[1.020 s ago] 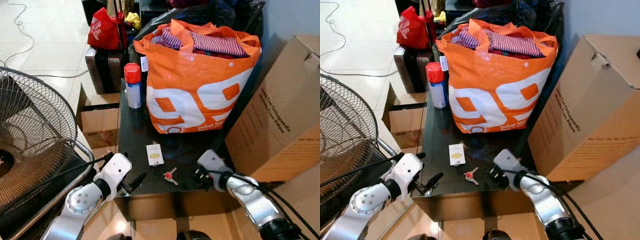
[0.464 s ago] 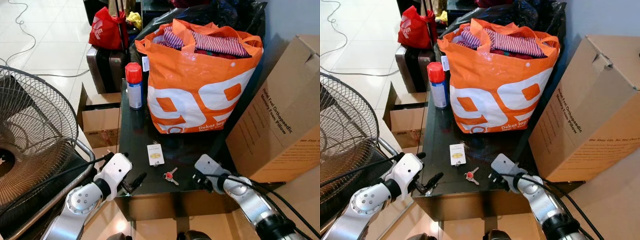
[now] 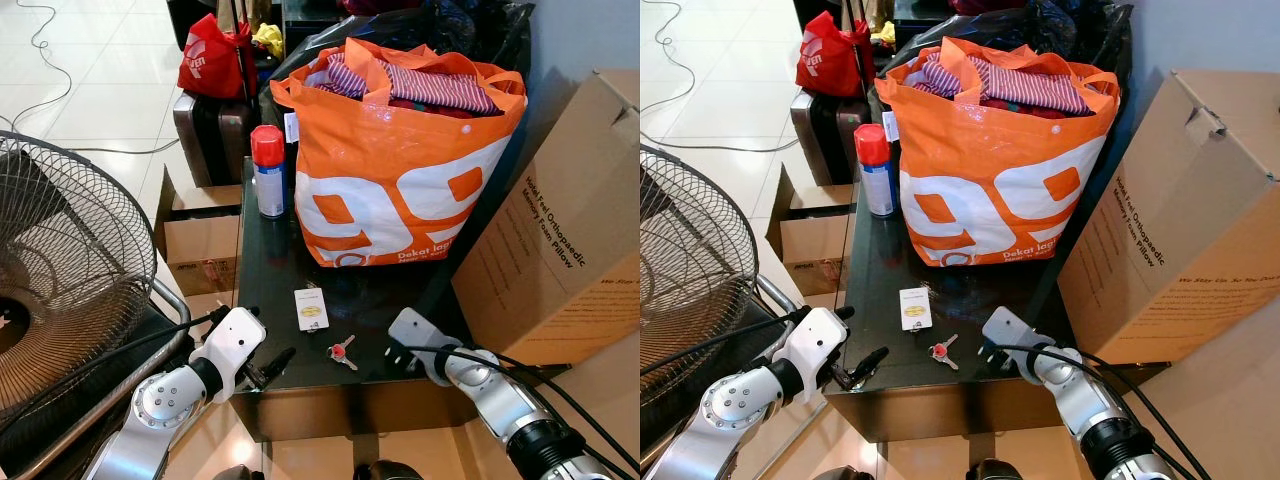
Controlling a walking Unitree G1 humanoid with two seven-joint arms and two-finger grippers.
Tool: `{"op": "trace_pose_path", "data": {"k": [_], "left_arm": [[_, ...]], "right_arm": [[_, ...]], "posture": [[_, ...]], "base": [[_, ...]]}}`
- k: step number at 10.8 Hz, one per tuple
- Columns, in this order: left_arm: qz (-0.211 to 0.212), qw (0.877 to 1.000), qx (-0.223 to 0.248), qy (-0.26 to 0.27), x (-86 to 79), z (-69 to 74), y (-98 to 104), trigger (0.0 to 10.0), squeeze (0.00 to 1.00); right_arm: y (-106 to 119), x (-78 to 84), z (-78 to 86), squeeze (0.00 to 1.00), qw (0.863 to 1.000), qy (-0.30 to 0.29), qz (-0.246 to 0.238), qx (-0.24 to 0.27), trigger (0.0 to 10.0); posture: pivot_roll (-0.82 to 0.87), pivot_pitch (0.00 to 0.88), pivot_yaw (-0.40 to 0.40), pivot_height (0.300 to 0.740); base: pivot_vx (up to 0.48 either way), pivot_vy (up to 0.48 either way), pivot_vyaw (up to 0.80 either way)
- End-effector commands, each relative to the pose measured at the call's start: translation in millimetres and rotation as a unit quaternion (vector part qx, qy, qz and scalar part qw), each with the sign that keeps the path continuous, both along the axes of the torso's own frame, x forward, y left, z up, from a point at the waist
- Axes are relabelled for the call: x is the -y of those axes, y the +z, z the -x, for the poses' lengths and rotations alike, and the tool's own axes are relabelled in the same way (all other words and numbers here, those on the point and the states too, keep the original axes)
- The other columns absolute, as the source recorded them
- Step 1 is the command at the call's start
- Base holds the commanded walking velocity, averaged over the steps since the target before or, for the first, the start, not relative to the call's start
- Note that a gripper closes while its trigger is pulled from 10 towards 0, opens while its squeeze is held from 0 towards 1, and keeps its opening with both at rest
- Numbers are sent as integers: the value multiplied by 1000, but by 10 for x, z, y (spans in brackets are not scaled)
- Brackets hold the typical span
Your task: Hang keys on a hook
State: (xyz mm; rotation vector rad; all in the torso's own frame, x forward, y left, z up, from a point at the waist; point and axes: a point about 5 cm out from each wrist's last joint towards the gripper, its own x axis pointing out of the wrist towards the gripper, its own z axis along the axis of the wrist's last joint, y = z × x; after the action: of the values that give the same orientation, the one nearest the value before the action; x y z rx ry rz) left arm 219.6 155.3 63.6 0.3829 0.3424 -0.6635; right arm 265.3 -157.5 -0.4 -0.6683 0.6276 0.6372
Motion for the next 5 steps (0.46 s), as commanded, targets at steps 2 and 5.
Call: {"op": "trace_pose_path", "data": {"k": [2,5], "left_arm": [[1,1000,-7,-8,27,16,-13,10000,0],[2,1000,-10,-8,28,25,-21,10000,0]], "right_arm": [[-51,46,37,0,1000,3,12,-17,0],[-72,85,45,0,999,8,28,-24,0]], "posture": [[-147,92,-31,740],[-147,90,-34,740]], "base": [[0,0,0],[0,0,0]]}}
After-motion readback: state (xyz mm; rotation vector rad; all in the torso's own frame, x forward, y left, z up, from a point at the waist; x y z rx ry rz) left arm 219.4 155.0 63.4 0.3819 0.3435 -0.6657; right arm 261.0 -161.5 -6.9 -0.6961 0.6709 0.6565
